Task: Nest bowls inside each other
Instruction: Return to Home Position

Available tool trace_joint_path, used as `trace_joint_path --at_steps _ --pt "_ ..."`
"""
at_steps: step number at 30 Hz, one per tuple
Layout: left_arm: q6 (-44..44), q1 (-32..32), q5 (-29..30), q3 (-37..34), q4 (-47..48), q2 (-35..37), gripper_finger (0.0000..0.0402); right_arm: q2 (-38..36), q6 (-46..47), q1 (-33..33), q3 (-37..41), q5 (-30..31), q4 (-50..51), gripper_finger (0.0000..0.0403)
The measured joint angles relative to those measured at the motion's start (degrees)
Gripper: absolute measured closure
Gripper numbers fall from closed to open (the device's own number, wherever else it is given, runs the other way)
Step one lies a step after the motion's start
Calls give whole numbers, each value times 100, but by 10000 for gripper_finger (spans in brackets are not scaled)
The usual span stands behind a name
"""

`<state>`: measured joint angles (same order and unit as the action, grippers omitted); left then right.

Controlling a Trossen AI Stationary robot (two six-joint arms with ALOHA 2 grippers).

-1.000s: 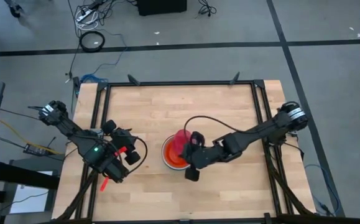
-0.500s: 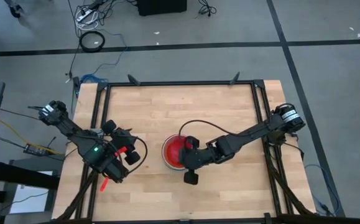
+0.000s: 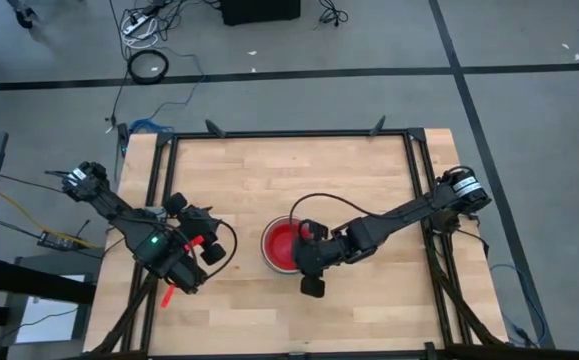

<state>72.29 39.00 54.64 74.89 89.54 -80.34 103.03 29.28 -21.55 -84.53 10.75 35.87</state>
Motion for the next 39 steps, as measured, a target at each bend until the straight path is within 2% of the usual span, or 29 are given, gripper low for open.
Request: trace_joint_path --at_steps 8,11,18,22,25,29,32,34,36,37,39 --pt "0 0 0 0 0 0 214 -8 118 -256 -224 -6 280 282" --pt "1 0 -1 0 0 0 214 -21 179 -392 -522 67 822 286" --pt "0 0 4 0 4 0 214 -65 318 -825 -1517 1161 2631 297" --pt "-28 14 8 0 -7 0 214 -71 57 -1100 -2072 1602 3206 296" --pt "-32 15 -179 -1 -2 0 214 -76 -177 -1332 -2388 1948 3207 296" --pt "-469 15 -541 -2 41 0 214 -78 -981 -1626 -2649 2175 2962 296" --pt "-72 14 -158 -2 -253 0 214 -71 -1110 -1717 -2881 2234 2910 296" --pt "-561 15 408 -2 -887 2 214 -80 -1229 -1710 -2986 2307 2800 296" --pt "-1456 15 1040 -2 -1898 50 214 -94 -1709 -1669 -3021 2263 2420 297" --pt "-2057 11 1325 -2 -2478 100 214 -121 -2056 -1607 -3021 2098 2103 297" --pt "-3600 -115 1499 -2 -3807 231 214 -233 -2893 -1437 -3025 1293 1481 296"
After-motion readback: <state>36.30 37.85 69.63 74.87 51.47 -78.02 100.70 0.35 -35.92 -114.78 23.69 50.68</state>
